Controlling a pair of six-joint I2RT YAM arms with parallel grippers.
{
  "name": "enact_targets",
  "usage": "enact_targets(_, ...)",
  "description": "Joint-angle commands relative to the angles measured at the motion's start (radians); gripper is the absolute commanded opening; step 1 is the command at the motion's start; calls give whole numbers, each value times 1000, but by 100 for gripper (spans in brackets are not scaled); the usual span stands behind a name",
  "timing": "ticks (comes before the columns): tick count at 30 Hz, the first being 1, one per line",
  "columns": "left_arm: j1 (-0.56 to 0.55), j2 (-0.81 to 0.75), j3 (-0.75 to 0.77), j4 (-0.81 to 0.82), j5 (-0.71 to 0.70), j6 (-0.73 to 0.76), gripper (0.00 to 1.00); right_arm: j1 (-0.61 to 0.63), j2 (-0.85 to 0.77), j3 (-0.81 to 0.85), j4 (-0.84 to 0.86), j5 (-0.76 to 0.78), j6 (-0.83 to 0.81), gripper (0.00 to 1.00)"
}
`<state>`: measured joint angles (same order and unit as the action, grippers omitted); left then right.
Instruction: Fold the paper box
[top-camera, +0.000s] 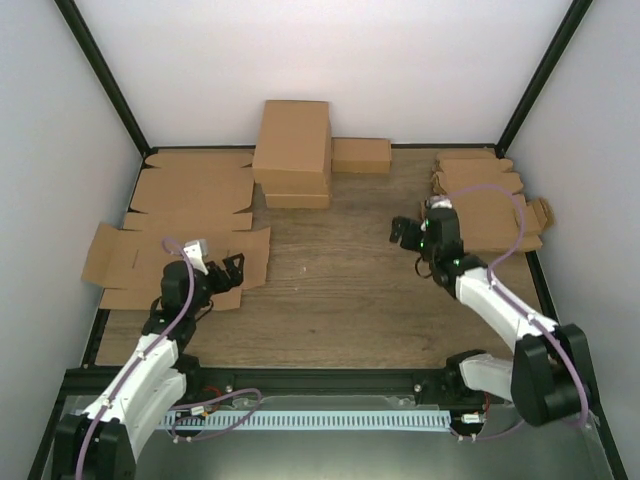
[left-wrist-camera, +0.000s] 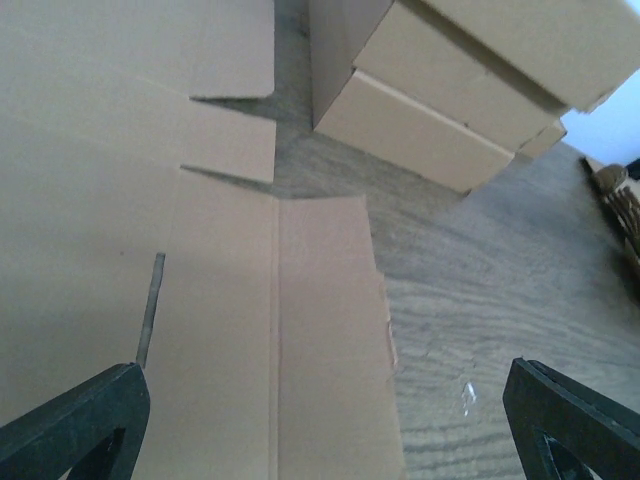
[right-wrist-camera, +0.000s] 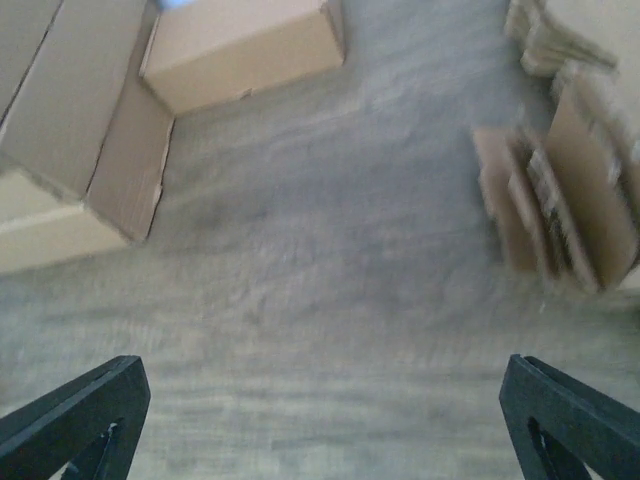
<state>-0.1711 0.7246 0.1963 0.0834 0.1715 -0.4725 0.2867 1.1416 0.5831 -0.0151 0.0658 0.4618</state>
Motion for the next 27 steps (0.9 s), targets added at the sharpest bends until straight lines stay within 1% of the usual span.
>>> enact_targets(1,-5,4,57,38,-60,-42,100,-62,88,180,-154,88,-26,98)
enact_targets(3,-4,1,66,17,-137,-47,100,-105,131,236,-173,60,-46,92)
enact_targets(5,-5,-2,58,24,-153,-36,100,-144,188,299,-210,45,-69,85)
enact_targets(8,-5,14,7,121,-59,-32,100,-182,272,385,-250,27,-97,80)
enact_targets(10,-5,35,-26,179,-28,-32,100,-200,318,443,-267,44,-108,77)
enact_targets(12,-5,44,-15,182,-8,-12,100,-224,347,477,-272,54,-116,71)
enact_targets(14,-5,44,-15,189,-3,-12,100,-269,374,502,-280,1,-110,61)
enact_targets(16,-5,75,-14,195,12,-8,100,-323,393,507,-268,-90,-110,52)
enact_targets(17,-5,75,-16,195,15,-8,100,-348,402,507,-262,-134,-111,43)
enact_targets(19,-5,74,-19,199,22,-9,100,-380,420,508,-254,-201,-118,32)
enact_targets(20,-5,73,-22,208,30,-9,100,-385,431,511,-255,-212,-124,31)
enact_targets(23,-5,68,-27,228,56,-7,100,-386,466,524,-255,-227,-156,31)
enact_targets(24,-5,66,-27,229,59,-6,100,-386,476,531,-259,-216,-164,27)
enact_targets(27,-5,64,-31,233,64,-6,100,-385,491,534,-257,-147,-168,25)
